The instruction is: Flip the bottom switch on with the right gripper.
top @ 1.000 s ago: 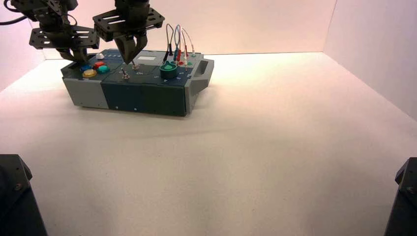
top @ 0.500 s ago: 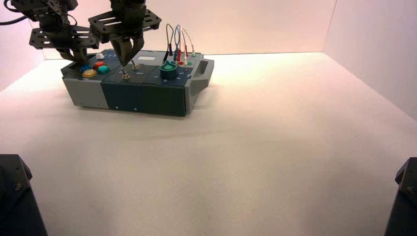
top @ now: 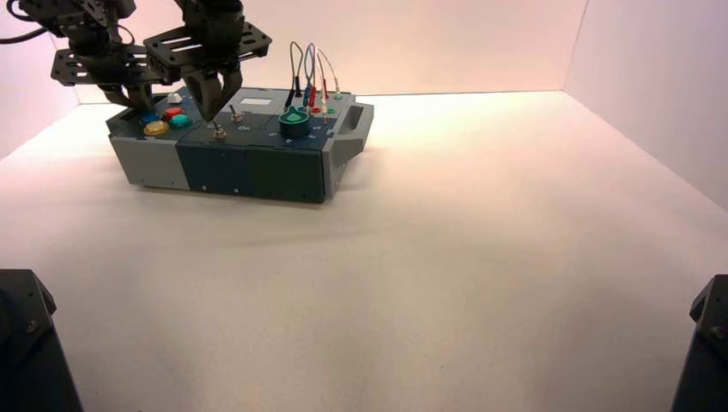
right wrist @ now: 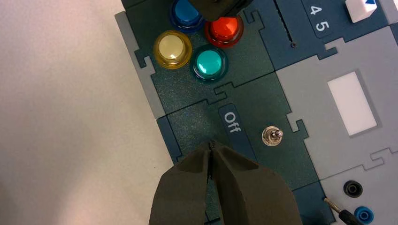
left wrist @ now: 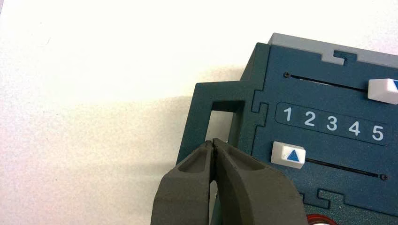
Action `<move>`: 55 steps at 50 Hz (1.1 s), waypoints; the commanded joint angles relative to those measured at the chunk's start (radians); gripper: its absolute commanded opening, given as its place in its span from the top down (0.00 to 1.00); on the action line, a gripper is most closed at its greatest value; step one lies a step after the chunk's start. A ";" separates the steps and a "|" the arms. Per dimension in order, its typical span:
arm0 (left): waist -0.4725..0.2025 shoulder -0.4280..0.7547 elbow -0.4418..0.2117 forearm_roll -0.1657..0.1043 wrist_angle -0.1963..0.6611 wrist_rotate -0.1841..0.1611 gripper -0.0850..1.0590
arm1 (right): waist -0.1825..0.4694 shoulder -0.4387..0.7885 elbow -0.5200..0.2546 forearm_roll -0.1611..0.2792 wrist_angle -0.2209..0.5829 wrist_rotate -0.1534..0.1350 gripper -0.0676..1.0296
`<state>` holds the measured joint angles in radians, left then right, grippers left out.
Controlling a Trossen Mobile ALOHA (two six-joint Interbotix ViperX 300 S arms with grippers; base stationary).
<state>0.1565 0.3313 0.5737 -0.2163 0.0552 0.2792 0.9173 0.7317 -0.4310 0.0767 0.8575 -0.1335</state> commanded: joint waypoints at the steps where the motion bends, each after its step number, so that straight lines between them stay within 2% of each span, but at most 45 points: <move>1: 0.025 -0.009 0.003 0.000 0.009 -0.002 0.95 | 0.006 -0.034 -0.023 0.003 0.000 -0.006 0.96; 30: 0.028 -0.008 0.005 -0.002 0.009 -0.002 0.95 | 0.002 -0.038 0.028 -0.003 -0.003 -0.011 0.96; 38: 0.031 -0.008 0.006 -0.002 0.009 -0.002 0.95 | -0.005 -0.054 0.067 -0.003 -0.021 -0.011 0.96; 48: 0.031 -0.009 0.006 0.000 0.009 -0.002 0.95 | -0.026 -0.103 0.161 0.003 -0.077 -0.008 0.96; 55: 0.031 -0.008 0.006 -0.002 0.009 -0.002 0.95 | -0.031 -0.115 0.176 0.008 -0.086 -0.008 0.96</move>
<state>0.1549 0.3313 0.5752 -0.2163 0.0568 0.2792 0.8974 0.6489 -0.2577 0.0828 0.7701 -0.1411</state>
